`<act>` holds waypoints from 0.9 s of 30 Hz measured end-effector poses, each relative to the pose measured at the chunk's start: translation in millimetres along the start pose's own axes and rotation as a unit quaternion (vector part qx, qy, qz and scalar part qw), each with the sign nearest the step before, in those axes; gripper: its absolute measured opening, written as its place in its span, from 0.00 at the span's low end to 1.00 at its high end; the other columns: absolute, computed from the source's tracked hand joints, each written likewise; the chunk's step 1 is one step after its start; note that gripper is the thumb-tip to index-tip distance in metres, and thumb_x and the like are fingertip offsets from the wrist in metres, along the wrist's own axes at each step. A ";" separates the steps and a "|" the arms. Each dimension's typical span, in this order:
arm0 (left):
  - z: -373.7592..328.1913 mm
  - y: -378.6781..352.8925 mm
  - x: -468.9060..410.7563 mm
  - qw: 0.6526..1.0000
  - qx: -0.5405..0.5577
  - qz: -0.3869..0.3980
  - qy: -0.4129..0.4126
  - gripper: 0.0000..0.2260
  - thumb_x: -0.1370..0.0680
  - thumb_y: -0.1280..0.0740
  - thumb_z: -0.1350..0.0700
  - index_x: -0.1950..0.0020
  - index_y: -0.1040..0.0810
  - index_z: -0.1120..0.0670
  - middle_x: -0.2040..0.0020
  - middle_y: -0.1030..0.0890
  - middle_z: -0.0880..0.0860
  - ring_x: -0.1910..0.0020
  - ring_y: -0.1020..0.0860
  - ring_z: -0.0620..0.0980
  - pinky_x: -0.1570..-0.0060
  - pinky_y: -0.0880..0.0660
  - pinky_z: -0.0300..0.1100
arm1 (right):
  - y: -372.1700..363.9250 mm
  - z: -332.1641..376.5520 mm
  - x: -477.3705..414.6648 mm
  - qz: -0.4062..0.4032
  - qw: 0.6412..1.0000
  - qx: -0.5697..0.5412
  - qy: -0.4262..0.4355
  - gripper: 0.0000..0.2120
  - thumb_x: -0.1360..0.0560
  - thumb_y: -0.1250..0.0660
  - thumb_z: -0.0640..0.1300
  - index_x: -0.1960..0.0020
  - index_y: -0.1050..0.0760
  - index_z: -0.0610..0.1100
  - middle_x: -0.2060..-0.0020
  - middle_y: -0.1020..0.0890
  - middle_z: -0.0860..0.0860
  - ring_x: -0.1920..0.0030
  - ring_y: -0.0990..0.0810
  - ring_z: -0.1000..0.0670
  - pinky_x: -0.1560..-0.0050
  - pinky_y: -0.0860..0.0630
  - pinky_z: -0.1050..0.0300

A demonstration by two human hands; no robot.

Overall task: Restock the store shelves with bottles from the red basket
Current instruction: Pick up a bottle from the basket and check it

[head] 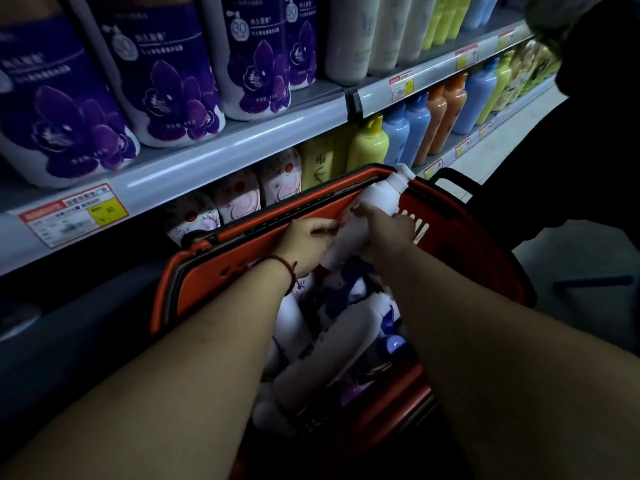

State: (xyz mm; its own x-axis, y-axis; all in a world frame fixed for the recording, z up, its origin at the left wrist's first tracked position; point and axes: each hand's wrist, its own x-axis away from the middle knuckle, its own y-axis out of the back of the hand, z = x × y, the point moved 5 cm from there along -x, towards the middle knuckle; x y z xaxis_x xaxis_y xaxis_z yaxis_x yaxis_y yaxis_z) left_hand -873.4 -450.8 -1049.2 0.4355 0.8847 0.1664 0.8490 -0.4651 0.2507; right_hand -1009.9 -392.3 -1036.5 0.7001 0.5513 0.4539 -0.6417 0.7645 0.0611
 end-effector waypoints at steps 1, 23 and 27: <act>-2.3 0.1 1.3 1.000 0.005 0.005 0.010 0.17 0.22 0.35 0.67 0.33 0.24 0.63 0.40 0.21 0.56 0.44 0.24 0.47 0.52 0.28 0.28 | 2.7 3.0 3.9 0.013 0.999 -0.029 -0.009 0.32 0.38 0.23 0.46 0.37 0.27 0.37 0.52 0.19 0.41 0.54 0.18 0.38 0.55 0.18 0.41; -65.4 139.9 188.5 0.953 0.295 -0.035 0.063 0.16 0.22 0.32 0.60 0.36 0.24 0.63 0.41 0.19 0.63 0.50 0.18 0.56 0.51 0.20 0.47 | -33.6 45.2 212.6 0.420 0.900 0.101 0.057 0.15 0.26 0.29 0.37 0.40 0.22 0.34 0.47 0.16 0.37 0.46 0.16 0.38 0.43 0.20 0.42; -69.5 165.4 238.9 0.960 0.273 -0.050 0.041 0.14 0.23 0.30 0.59 0.38 0.21 0.59 0.43 0.17 0.58 0.47 0.18 0.54 0.43 0.22 0.48 | -48.3 47.8 252.7 0.447 0.885 0.093 0.086 0.13 0.26 0.30 0.35 0.43 0.23 0.32 0.48 0.16 0.35 0.48 0.17 0.37 0.46 0.19 0.41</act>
State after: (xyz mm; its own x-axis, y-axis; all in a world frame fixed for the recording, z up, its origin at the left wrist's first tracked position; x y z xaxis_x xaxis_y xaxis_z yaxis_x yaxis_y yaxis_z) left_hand -649.7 -318.7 -901.7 0.3378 0.9080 0.2480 0.9253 -0.2721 -0.2642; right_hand -816.9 -305.9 -882.2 -0.0875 0.9632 0.2542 -0.9928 -0.0634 -0.1014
